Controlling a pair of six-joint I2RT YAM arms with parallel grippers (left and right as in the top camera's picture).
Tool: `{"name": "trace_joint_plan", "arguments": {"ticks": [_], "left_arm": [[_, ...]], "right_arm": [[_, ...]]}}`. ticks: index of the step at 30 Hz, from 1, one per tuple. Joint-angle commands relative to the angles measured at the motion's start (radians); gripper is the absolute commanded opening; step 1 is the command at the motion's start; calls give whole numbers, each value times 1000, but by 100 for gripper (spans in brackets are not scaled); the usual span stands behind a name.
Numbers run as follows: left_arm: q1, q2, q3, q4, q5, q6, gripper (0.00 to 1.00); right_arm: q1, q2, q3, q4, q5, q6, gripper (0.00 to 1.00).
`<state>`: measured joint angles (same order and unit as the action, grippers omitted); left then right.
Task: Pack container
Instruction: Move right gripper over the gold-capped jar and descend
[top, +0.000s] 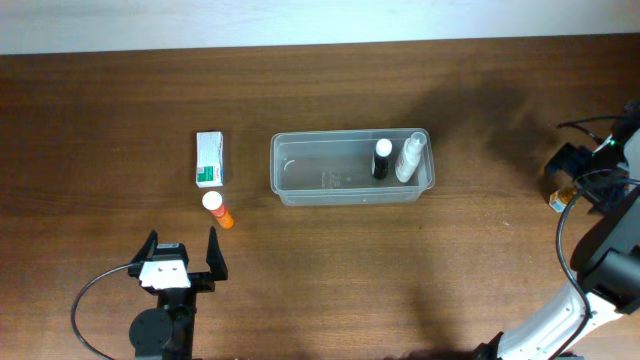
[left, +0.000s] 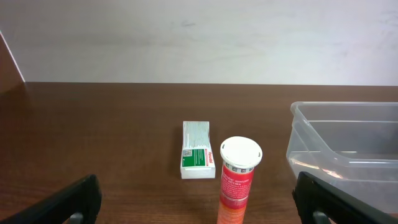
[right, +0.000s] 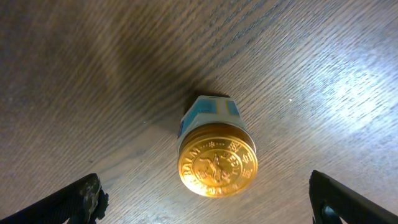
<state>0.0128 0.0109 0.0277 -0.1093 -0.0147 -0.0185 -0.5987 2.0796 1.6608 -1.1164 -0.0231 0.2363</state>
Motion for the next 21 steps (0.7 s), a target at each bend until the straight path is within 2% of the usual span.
{"name": "trace_joint_plan", "arguments": {"ticks": [1, 21], "left_arm": [[5, -5, -7, 4, 10, 16, 99], [5, -5, -7, 4, 11, 16, 99]], "right_arm": [[3, 9, -22, 15, 16, 8, 98], [3, 10, -120, 139, 16, 8, 98]]}}
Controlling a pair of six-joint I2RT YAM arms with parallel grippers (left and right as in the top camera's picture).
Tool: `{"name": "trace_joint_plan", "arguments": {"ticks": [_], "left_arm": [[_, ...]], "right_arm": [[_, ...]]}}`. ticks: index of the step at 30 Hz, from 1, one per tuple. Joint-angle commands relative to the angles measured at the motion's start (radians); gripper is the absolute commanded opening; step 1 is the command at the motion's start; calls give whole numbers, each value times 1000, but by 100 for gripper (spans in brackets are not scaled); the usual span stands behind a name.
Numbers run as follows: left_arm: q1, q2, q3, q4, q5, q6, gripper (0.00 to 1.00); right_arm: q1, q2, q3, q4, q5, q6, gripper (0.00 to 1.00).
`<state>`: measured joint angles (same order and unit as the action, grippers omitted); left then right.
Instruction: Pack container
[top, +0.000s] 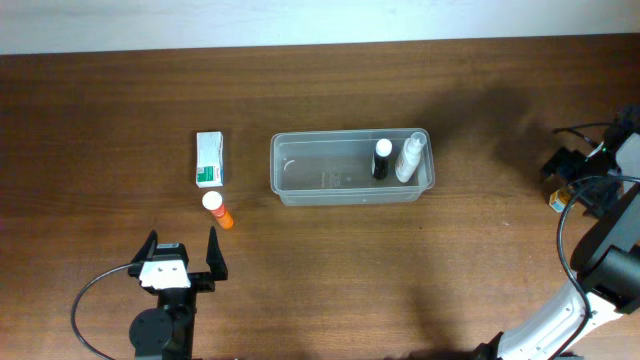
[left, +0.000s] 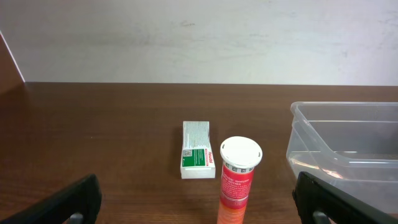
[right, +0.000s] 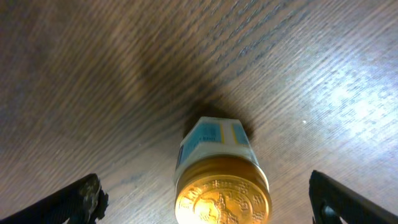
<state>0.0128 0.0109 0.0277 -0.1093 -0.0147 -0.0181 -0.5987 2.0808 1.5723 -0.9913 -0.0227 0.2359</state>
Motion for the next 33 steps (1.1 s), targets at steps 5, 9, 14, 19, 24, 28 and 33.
{"name": "trace_joint_plan", "arguments": {"ticks": [5, 9, 14, 19, 24, 28, 33], "left_arm": [[5, -5, -7, 4, 10, 15, 99], [5, -5, -7, 4, 10, 15, 99], [5, -5, -7, 4, 10, 15, 99], [5, -5, -7, 4, 10, 15, 100], [5, -5, -7, 4, 10, 15, 99], [5, -5, -7, 4, 10, 15, 100], [5, -5, -7, 4, 10, 15, 99]], "right_arm": [[3, 8, -41, 35, 16, 8, 98], [3, 9, -41, 55, 16, 4, 98], [3, 9, -43, 64, 10, -19, 98], [3, 9, -43, 67, 8, -22, 98], [3, 10, -43, 77, 8, -40, 99], [3, 10, -43, 77, 8, -45, 98], [3, 10, -43, 76, 8, -45, 99]]}}
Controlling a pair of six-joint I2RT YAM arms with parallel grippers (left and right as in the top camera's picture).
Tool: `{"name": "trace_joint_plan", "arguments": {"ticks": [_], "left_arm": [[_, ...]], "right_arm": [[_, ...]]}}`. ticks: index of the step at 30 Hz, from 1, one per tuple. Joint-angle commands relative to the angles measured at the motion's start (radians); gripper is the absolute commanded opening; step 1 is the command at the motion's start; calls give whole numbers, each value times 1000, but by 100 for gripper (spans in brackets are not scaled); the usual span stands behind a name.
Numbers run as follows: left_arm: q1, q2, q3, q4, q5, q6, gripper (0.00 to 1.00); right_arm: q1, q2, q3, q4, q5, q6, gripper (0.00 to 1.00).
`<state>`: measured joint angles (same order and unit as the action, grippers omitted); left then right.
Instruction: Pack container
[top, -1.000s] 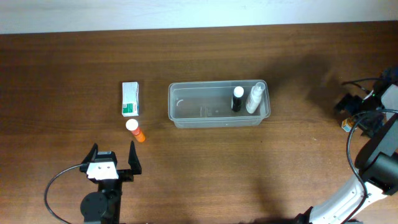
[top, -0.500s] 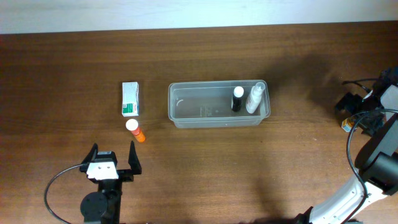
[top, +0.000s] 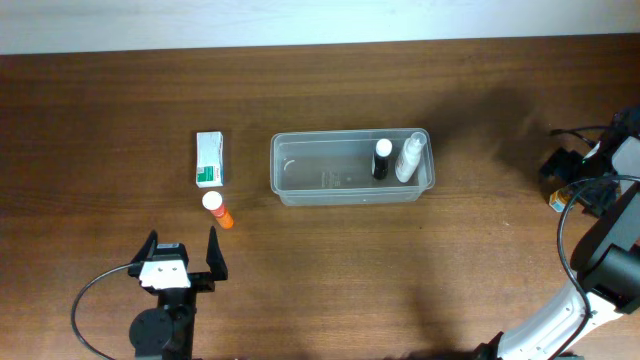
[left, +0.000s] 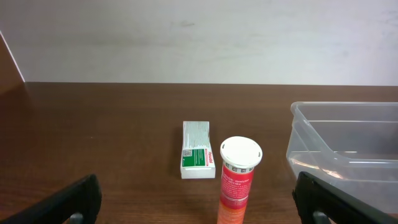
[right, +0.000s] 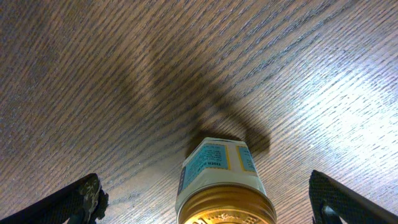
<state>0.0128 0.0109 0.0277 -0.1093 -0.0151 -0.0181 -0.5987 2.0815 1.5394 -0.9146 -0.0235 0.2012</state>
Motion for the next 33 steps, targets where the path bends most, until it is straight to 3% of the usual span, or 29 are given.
{"name": "trace_joint_plan", "arguments": {"ticks": [1, 30, 33], "left_arm": [[5, -5, -7, 4, 11, 15, 99], [5, -5, -7, 4, 11, 15, 99], [5, -5, -7, 4, 11, 15, 99]], "right_arm": [[3, 9, -10, -1, 8, -10, 98], [3, 9, -59, 38, 6, -10, 100], [3, 9, -59, 40, 6, -10, 97]]}}
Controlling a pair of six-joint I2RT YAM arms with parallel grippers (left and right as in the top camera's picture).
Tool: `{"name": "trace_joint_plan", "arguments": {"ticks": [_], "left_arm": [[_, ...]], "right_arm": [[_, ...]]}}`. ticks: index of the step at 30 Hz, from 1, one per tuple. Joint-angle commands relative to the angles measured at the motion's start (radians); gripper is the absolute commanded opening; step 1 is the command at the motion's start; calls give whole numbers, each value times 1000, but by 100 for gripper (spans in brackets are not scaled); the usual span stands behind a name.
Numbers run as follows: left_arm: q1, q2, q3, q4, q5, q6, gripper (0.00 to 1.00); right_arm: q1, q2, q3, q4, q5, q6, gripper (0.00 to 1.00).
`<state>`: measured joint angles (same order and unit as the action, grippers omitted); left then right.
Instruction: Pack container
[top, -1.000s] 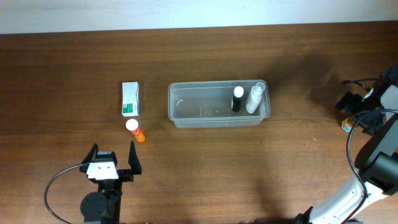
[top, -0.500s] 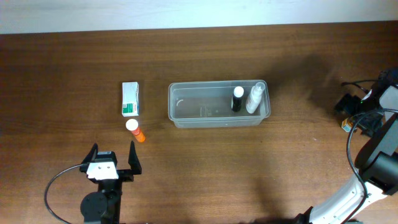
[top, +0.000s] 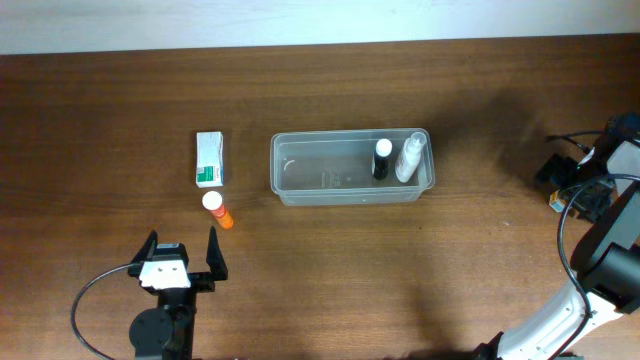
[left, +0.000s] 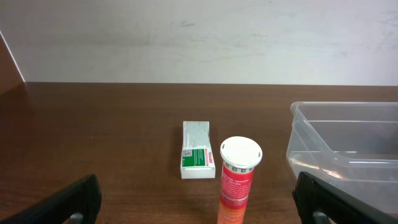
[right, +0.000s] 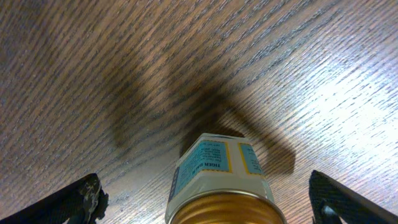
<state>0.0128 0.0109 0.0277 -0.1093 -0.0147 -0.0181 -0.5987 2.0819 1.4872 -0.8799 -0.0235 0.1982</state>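
A clear plastic container (top: 350, 186) sits mid-table with a black bottle (top: 381, 158) and a white bottle (top: 410, 157) inside. A green-and-white box (top: 209, 159) and an orange tube (top: 216, 208) with a white cap stand to its left. My left gripper (top: 181, 256) is open near the front edge, with the orange tube (left: 238, 180) ahead of it. At the far right my right gripper (top: 568, 185) is open over a small gold-lidded jar (right: 219, 180), which stands between the fingers.
The container's near corner (left: 348, 149) shows at the right of the left wrist view. Cables run from the right arm (top: 600, 260) along the table's right edge. A pale wall (left: 199, 37) backs the table.
My right gripper has come lower onto the jar, whose lid now sits at the bottom edge of the right wrist view. The left arm is unchanged.
My right gripper hung open well above the gold-lidded jar at the far right. At each later moment the jar loomed larger and lower in its view, and now stands between the open fingers. The left gripper stayed open and still throughout.
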Motion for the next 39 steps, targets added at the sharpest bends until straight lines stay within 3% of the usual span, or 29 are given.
{"name": "trace_joint_plan", "arguments": {"ticks": [1, 13, 25, 39], "left_arm": [[5, -5, -7, 4, 10, 15, 99], [5, -5, -7, 4, 10, 15, 99], [5, -5, -7, 4, 11, 15, 99], [5, -5, -7, 4, 10, 15, 99]], "right_arm": [[3, 8, -6, 6, 6, -7, 94], [3, 8, -6, 6, 5, -7, 70], [3, 8, -7, 6, 5, -6, 59], [3, 8, -7, 8, 5, -6, 53]]}}
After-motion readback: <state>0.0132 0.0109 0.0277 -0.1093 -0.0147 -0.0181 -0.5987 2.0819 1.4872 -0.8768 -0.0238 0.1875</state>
